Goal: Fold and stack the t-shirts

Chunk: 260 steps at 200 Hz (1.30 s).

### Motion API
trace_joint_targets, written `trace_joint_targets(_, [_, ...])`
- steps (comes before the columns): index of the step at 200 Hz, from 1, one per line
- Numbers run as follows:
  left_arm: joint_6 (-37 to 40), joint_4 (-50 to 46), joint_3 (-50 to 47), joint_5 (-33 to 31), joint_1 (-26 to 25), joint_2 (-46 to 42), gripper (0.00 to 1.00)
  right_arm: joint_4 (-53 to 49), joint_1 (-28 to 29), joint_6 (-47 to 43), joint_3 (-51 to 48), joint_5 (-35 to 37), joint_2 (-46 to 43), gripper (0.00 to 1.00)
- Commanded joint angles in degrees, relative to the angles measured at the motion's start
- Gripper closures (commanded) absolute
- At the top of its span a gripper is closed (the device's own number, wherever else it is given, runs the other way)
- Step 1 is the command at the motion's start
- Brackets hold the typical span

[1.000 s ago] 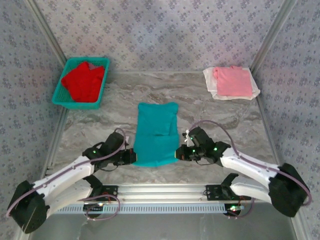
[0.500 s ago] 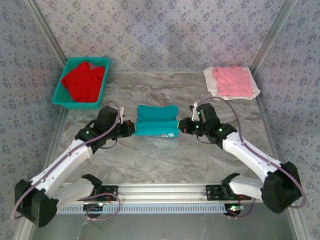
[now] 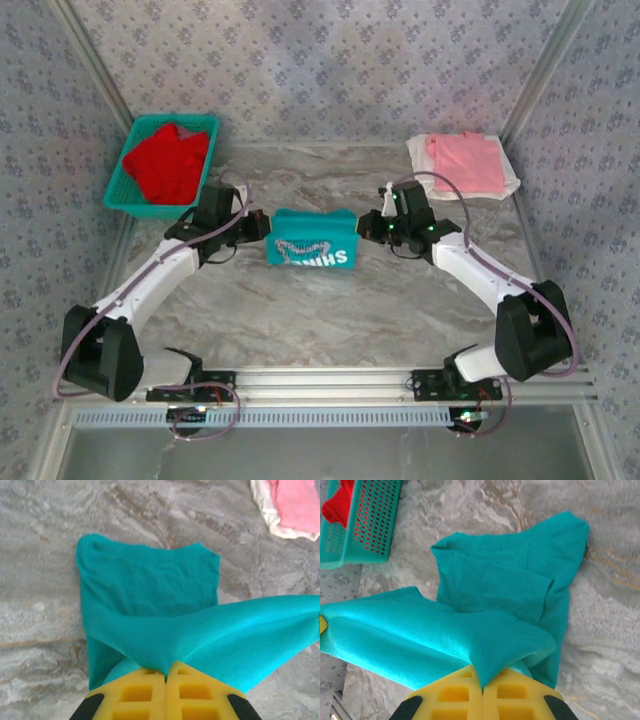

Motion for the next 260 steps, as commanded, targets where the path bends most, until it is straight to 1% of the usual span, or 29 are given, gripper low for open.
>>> trace_joint_targets(1, [2.0, 1.4, 3.7, 0.9, 0.9, 0.9, 1.00, -1.0, -1.2, -1.7, 3.6, 0.1, 0.4, 1.00])
trace_joint_targets(33, [2.6, 1.8, 4.3, 0.4, 1.2, 1.8, 1.00, -1.0, -1.7, -2.2, 4.5, 0.2, 1.3, 1.00])
trace_joint_targets(82, [4.2, 4.1, 5.7, 0.6, 2.8, 6.9, 1.00, 0.2, -2.8, -3.0, 7.2, -0.8, 6.7, 1.00])
trace_joint_targets(106, [4.2, 4.3, 7.3, 1.9, 3.4, 8.9, 1.00, 0.2, -3.4, -2.6, 9.2, -1.7, 9.2, 1.00])
trace_joint_targets(154, [4.2, 4.2, 7.7, 2.0, 3.5, 6.9, 1.00, -0.3, -3.3, -2.9, 10.0, -1.7, 7.6, 1.00])
trace_joint_targets(178, [5.3, 4.3, 8.7, 1.7, 3.8, 7.7, 1.00, -0.6, -3.6, -3.5, 11.2, -1.6, 8.3, 1.00])
trace_joint_targets(192, [5.7, 4.9, 9.6, 1.9, 4.4, 8.9, 1.00, -1.7, -3.8, -4.2, 12.6, -2.3, 10.0, 1.00])
trace_joint_targets(196, [5.9, 5.1, 9.8, 2.0, 4.5, 9.4, 1.00, -2.5, -3.9, -4.5, 14.8, -2.5, 10.8, 1.00])
trace_joint_targets(207, [6.3, 5.8, 10.6, 2.2, 4.8, 10.8, 1.00, -3.6, -4.2, -5.4, 16.8, -3.1, 12.7, 1.00])
trace_joint_targets(235, [8.1, 6.6, 14.8, 2.3, 5.9, 17.1, 1.00, -3.1, -5.4, -5.7, 21.5, -3.9, 18.7, 1.00])
trace_joint_targets(238, [8.3, 6.7, 15.4, 2.0, 6.0, 18.1, 0.97, -3.3, -5.6, -5.7, 22.2, -3.8, 19.6, 0.99])
trace_joint_targets(241, [8.5, 6.8, 16.2, 1.8, 6.1, 19.1, 0.91, -3.5, -5.8, -5.7, 23.1, -3.8, 20.6, 0.97])
trace_joint_targets(248, [9.0, 7.0, 18.1, 1.7, 6.5, 21.7, 0.77, -4.2, -6.3, -5.8, 25.7, -4.4, 23.1, 0.89])
trace_joint_targets(251, [9.3, 7.0, 19.1, 1.8, 6.8, 22.9, 0.72, -4.4, -6.4, -5.7, 26.8, -4.7, 24.2, 0.85])
trace_joint_targets(257, [9.8, 7.0, 21.5, 2.0, 7.3, 25.5, 0.65, -4.5, -7.0, -5.6, 29.1, -5.2, 26.6, 0.75])
trace_joint_targets(260, [9.9, 7.0, 22.7, 1.9, 7.5, 26.9, 0.63, -4.7, -7.2, -5.6, 30.3, -5.2, 27.8, 0.72])
